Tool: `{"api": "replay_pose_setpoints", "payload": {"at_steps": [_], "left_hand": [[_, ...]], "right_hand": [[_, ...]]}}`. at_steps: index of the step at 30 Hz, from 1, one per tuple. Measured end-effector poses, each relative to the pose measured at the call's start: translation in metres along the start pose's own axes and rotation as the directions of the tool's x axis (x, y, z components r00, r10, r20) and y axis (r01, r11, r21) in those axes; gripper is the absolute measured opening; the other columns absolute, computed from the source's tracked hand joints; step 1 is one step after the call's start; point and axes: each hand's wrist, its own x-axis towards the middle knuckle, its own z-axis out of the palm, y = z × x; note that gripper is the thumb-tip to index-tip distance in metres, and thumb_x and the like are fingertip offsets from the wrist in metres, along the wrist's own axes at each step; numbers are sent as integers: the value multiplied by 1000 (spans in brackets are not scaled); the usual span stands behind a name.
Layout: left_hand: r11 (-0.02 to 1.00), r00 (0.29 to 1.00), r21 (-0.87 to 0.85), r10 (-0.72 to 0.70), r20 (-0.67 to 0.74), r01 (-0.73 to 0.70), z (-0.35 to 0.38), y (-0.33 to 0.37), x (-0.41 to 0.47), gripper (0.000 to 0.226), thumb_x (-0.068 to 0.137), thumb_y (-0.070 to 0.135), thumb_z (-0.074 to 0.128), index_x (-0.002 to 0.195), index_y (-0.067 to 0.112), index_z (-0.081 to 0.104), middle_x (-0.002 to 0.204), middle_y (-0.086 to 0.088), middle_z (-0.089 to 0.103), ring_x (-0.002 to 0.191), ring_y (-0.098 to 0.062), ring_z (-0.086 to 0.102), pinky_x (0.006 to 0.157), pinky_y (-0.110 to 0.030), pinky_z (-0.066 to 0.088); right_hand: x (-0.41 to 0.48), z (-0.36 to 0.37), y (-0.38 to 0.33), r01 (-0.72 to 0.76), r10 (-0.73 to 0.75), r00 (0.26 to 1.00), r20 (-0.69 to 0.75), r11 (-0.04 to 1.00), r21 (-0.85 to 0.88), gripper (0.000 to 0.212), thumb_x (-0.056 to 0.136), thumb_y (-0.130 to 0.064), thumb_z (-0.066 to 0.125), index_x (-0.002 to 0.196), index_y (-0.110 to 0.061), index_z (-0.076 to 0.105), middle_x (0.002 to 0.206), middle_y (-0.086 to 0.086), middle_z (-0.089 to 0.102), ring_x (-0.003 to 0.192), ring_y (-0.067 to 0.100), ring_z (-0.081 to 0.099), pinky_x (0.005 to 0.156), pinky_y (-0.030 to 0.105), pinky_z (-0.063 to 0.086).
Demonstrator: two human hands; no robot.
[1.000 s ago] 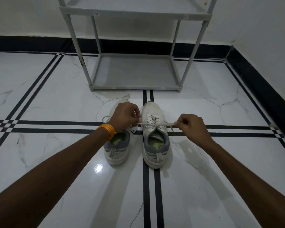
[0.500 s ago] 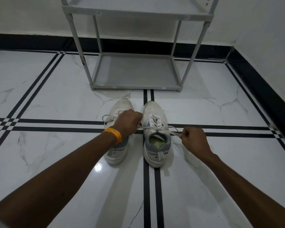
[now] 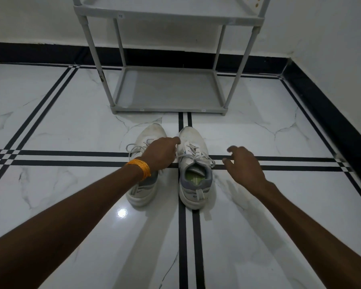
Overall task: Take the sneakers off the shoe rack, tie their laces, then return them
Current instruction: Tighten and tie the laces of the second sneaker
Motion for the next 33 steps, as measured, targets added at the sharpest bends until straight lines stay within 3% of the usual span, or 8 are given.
{"api": "replay_pose_setpoints", "payload": {"at_steps": [2,7,11,15,19,24,27,33], "left_hand": [[996,996,28,89,4,-89,1,10,1,37,93,18,50,130,13,53,123,-12,63,110,-34,56,90,-48,48],[974,972,57,213,96,-219,18,22,-7,40,94,25,51,132,13,53,121,-14,57,107,-34,53,88,-50,48],[963,976,159,218,26,-219,24,21,-14,35,92,21,56,126,12,56,111,-12,56,102,-31,51,83,-48,47],[929,961,273,272,-49,-249,27,28,-16,13,91,13,54,104,9,56,107,-13,54,95,-29,50,73,-45,49],[896,940,324,337,-49,-304,27,28,-14,19,92,16,55,110,9,54,110,-13,55,91,-28,52,68,-41,49],[982,979,26,183,89,-186,22,28,-12,24,102,26,39,116,7,40,101,-17,56,80,-36,58,65,-41,44],[960,966,126,239,100,-250,21,27,-13,29,97,24,48,121,8,41,99,-17,65,80,-36,62,64,-42,49],[799,925,469,345,158,-378,9,18,-16,21,99,13,39,113,5,52,102,-17,65,84,-36,65,64,-39,43]], "right_hand": [[-2,-5,-21,130,-135,990,-44,987,-92,43,96,-26,52,136,-10,46,129,16,53,103,35,62,83,40,51],[-6,11,-56,431,-348,892,291,849,-306,56,89,-22,64,139,-10,41,130,13,54,102,31,63,82,38,51],[-8,20,-49,411,-338,906,255,844,-343,31,90,-13,62,120,-5,56,115,15,56,92,33,64,69,33,44],[-9,31,-36,414,-386,910,150,867,-278,15,78,-10,78,86,-3,67,83,16,60,57,33,61,49,28,33],[1,31,-25,458,-444,889,115,873,-170,14,93,-16,61,91,-3,65,87,17,59,70,35,61,57,36,44],[5,20,-16,463,-468,873,140,884,68,23,99,-21,50,97,-9,70,87,10,60,78,23,56,71,33,44],[5,15,-17,411,-434,894,116,894,178,20,97,-16,53,102,-10,72,83,5,60,71,16,53,71,30,46],[0,15,-22,444,-423,892,162,887,-130,19,92,-14,54,109,-6,60,103,13,55,85,28,58,68,34,46]]}}
